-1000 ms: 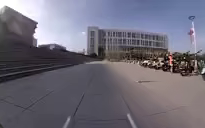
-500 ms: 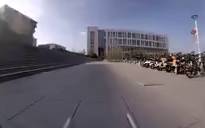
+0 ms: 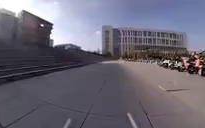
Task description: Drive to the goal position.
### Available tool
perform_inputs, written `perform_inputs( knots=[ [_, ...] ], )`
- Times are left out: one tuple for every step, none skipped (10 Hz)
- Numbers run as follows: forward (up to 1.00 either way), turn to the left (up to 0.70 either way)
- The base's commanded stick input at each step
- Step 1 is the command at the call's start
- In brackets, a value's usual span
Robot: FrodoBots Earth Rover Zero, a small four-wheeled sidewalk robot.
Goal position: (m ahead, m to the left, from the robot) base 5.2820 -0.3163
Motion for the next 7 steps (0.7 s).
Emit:
perform_inputs(
  knots=[
    [0.70, 0.00],
    [0.70, 0.00],
    [0.70, 0.00],
    [0.70, 0.00],
    [0.70, 0.00],
    [0.70, 0.00],
    [0.70, 0.00]
  ],
)
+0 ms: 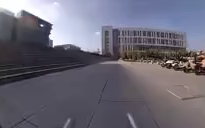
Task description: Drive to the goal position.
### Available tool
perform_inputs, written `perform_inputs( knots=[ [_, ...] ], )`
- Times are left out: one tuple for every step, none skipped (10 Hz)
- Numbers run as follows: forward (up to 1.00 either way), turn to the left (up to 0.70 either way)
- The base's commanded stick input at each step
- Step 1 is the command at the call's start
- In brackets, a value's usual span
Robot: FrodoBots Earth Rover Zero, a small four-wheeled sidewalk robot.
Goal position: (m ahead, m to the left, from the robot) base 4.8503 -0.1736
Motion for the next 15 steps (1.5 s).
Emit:
perform_inputs(
  knots=[
    [0.70, 0.00],
    [0.70, -0.30],
    [0.70, -0.35],
    [0.70, -0.14],
    [0.70, 0.00],
    [0.70, 0.00],
    [0.70, 0.00],
    [0.70, 0.00],
    [0.70, 0.00],
    [0.70, 0.00],
    [0.70, 0.00],
    [0.70, 0.00],
    [0.70, 0.00],
    [0.70, 0.00],
    [0.70, 0.00]
  ],
)
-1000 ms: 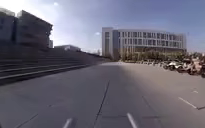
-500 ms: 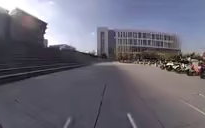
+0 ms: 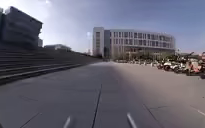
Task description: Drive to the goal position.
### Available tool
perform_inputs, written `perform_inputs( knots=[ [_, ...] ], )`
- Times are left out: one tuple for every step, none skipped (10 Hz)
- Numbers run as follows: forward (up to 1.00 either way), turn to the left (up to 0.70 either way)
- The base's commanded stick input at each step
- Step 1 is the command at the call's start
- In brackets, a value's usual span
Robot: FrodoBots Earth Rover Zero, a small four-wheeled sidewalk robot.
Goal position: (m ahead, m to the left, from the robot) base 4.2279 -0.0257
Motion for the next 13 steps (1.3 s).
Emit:
perform_inputs(
  knots=[
    [0.70, 0.00],
    [0.70, 0.00],
    [0.70, 0.00],
    [0.70, 0.00],
    [0.70, 0.00],
    [0.70, 0.00],
    [0.70, 0.00],
    [0.70, 0.00],
    [0.70, 0.00],
    [0.70, 0.00],
    [0.70, 0.00],
    [0.70, 0.00],
    [0.70, 0.00]
  ],
)
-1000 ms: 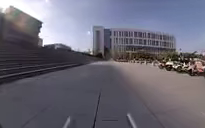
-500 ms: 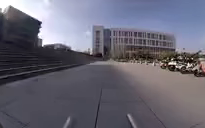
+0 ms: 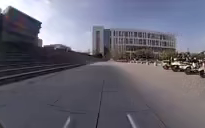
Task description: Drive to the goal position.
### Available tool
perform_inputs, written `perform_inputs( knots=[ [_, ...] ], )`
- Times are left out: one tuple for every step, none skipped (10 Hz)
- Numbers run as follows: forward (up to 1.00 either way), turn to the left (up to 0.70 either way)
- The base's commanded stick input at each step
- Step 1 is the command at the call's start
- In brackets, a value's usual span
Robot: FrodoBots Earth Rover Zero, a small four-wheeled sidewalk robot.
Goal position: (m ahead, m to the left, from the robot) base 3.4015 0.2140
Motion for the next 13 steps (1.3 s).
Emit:
perform_inputs(
  knots=[
    [0.70, 0.00],
    [0.70, 0.00],
    [0.70, 0.00],
    [0.70, 0.00],
    [0.70, 0.00],
    [0.70, 0.00],
    [0.70, 0.00],
    [0.70, 0.00],
    [0.70, 0.00],
    [0.70, 0.00],
    [0.70, 0.00],
    [0.70, 0.00],
    [0.70, 0.00]
  ],
)
